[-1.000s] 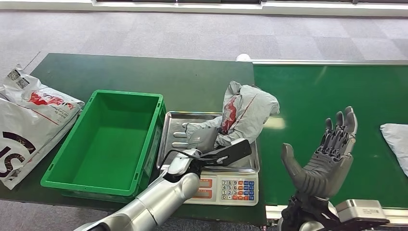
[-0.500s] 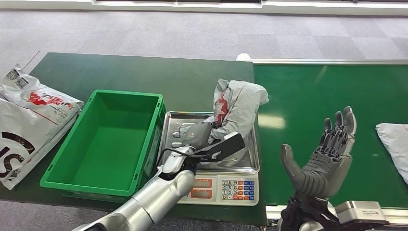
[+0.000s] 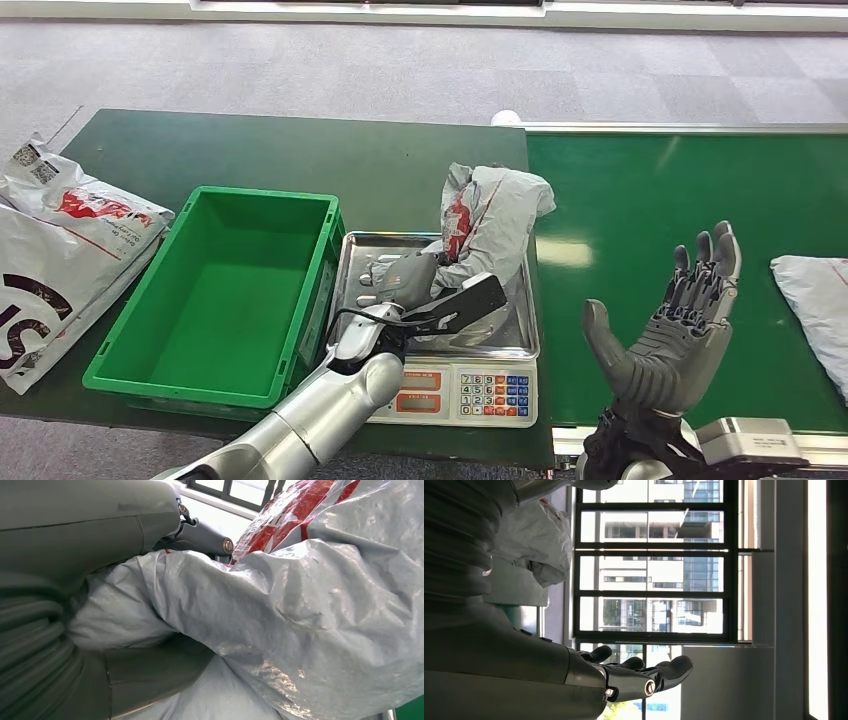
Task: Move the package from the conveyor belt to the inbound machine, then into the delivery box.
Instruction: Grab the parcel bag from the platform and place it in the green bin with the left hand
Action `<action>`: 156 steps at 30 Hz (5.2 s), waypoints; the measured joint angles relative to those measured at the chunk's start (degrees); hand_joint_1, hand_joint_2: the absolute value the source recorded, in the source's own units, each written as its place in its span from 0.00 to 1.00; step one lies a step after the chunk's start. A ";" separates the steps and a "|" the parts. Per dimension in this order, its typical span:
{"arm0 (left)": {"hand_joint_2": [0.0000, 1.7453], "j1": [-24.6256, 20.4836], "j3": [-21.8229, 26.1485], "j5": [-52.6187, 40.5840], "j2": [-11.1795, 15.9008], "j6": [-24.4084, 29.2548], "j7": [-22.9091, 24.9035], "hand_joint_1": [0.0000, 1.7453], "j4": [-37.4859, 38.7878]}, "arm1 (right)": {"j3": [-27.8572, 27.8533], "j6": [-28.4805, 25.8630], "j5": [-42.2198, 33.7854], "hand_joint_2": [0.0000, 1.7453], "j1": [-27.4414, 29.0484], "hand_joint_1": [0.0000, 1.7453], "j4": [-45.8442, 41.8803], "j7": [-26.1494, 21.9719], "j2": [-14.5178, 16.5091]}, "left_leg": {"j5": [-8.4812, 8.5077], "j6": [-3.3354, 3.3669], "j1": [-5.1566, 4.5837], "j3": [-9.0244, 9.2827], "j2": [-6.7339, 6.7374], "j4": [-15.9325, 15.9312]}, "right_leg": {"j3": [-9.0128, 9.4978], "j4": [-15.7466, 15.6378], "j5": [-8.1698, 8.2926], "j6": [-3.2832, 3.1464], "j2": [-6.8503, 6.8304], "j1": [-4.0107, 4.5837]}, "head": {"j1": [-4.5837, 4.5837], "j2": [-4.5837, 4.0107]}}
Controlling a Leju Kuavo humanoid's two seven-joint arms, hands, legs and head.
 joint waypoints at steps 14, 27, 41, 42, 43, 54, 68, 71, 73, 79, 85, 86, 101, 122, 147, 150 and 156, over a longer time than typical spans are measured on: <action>1.00 0.11 0.00 -0.02 0.02 0.01 0.00 1.00 -0.14 | 0.00 0.00 0.00 1.00 0.00 0.00 0.00 0.00 0.00 | 0.00 0.00 0.00 -0.01 0.00 0.00 | -0.01 0.00 0.00 0.00 0.00 0.00 | 0.00 0.00; 1.00 0.12 0.00 -0.04 0.04 0.00 -0.02 1.00 -0.14 | 0.01 0.00 0.00 1.00 0.00 0.00 0.00 0.01 0.00 | 0.00 0.00 0.00 -0.01 0.00 0.00 | -0.01 0.00 0.00 0.00 0.00 0.00 | 0.00 0.00; 1.00 0.12 0.00 -0.04 0.04 0.01 -0.02 1.00 -0.16 | 0.00 0.00 0.00 1.00 0.00 0.00 0.00 0.00 0.00 | 0.00 0.00 0.00 -0.02 0.00 0.00 | -0.01 0.00 0.00 0.00 0.00 0.00 | 0.00 0.00; 1.00 0.12 0.00 -0.04 0.04 0.00 -0.02 1.00 -0.15 | 0.00 0.00 0.00 1.00 0.00 0.00 0.00 0.00 0.00 | 0.00 0.00 0.00 -0.02 0.00 0.00 | -0.01 0.00 0.00 0.00 0.00 0.00 | 0.00 0.00; 1.00 0.12 0.00 -0.04 0.04 0.00 -0.02 1.00 -0.15 | 0.00 0.00 0.00 1.00 0.00 0.00 0.00 0.00 0.00 | 0.00 0.00 0.00 -0.02 0.00 0.00 | -0.01 0.00 0.00 0.00 0.00 0.00 | 0.00 0.00; 1.00 0.13 0.00 -0.04 0.04 0.00 -0.02 1.00 -0.16 | 0.00 0.00 0.00 1.00 0.00 0.00 0.00 0.00 0.00 | 0.00 0.00 0.00 -0.02 0.00 0.00 | -0.01 0.00 0.00 0.00 0.00 0.00 | 0.00 0.00; 1.00 0.13 0.00 -0.04 0.09 0.00 -0.02 1.00 -0.16 | 0.00 0.00 0.00 1.00 0.00 0.00 0.00 0.00 0.00 | 0.00 0.00 0.00 -0.02 0.00 0.00 | -0.02 0.00 0.00 0.00 0.00 0.00 | 0.00 0.00; 1.00 0.13 0.00 -0.04 0.10 0.00 -0.02 1.00 -0.16 | 0.00 0.00 0.00 1.00 0.00 0.00 0.00 0.00 0.00 | 0.00 0.00 0.00 -0.02 0.00 0.00 | -0.01 0.00 0.00 0.00 0.00 0.00 | 0.00 0.00; 1.00 0.13 0.00 -0.04 0.11 0.00 -0.02 1.00 -0.16 | 0.00 0.00 0.00 1.00 0.00 0.00 0.00 0.00 0.00 | 0.00 0.00 0.00 -0.02 0.00 0.00 | -0.01 0.00 0.00 0.00 0.00 0.00 | 0.00 0.00; 1.00 0.13 0.00 -0.04 0.11 0.00 -0.02 1.00 -0.25 | 0.00 0.00 0.00 1.00 0.00 0.00 0.00 0.00 0.00 | 0.00 0.00 0.00 -0.02 0.00 0.00 | -0.02 0.00 0.00 0.00 0.00 0.00 | 0.00 0.00; 1.00 0.14 0.00 -0.04 0.12 0.00 -0.02 1.00 -0.25 | 0.00 0.00 0.00 1.00 0.00 0.00 0.00 0.00 0.00 | 0.00 0.00 0.00 -0.02 0.00 0.00 | -0.02 0.00 0.00 0.00 0.00 0.00 | 0.00 0.00; 1.00 0.14 0.00 -0.04 0.13 0.00 -0.02 1.00 -0.25 | 0.00 0.00 0.00 1.00 0.00 0.00 0.00 0.00 0.00 | 0.00 0.00 0.00 -0.02 0.00 0.00 | -0.02 0.00 0.00 0.00 0.00 0.00 | 0.00 0.00; 1.00 0.14 0.02 -0.04 0.15 0.00 -0.02 1.00 -0.25 | 0.00 0.00 0.00 1.00 0.00 0.00 0.00 0.00 0.00 | 0.00 0.00 0.00 -0.02 0.00 0.00 | -0.02 0.00 0.00 0.00 0.00 0.00 | 0.00 0.00; 1.00 0.14 0.01 -0.04 0.15 0.00 -0.02 1.00 -0.26 | 0.00 0.00 0.00 1.00 0.00 0.00 0.00 0.00 0.00 | 0.00 0.00 0.00 -0.02 0.00 0.00 | -0.02 0.00 0.00 0.00 0.00 0.00 | 0.00 0.00; 1.00 0.14 0.02 -0.04 0.15 0.00 -0.02 1.00 -0.25 | 0.00 0.00 0.00 1.00 0.00 1.00 0.00 0.00 0.00 | 0.00 0.00 0.00 -0.02 -0.01 0.00 | -0.02 0.00 0.00 0.00 0.00 0.00 | 0.00 0.00; 1.00 0.15 0.02 -0.04 0.15 0.00 -0.02 1.00 -0.25 | 0.00 0.00 0.00 1.00 0.00 1.00 0.00 0.00 0.00 | 0.00 0.00 0.00 -0.02 0.00 0.00 | -0.02 0.00 0.00 0.00 0.00 0.00 | 0.00 0.00; 1.00 0.15 0.01 -0.04 0.15 0.00 -0.02 1.00 -0.26 | 0.00 0.00 0.01 1.00 0.00 1.00 0.00 0.00 0.00 | 0.00 0.00 0.00 -0.02 0.00 0.00 | -0.02 0.00 0.00 0.00 0.00 0.00 | 0.00 0.00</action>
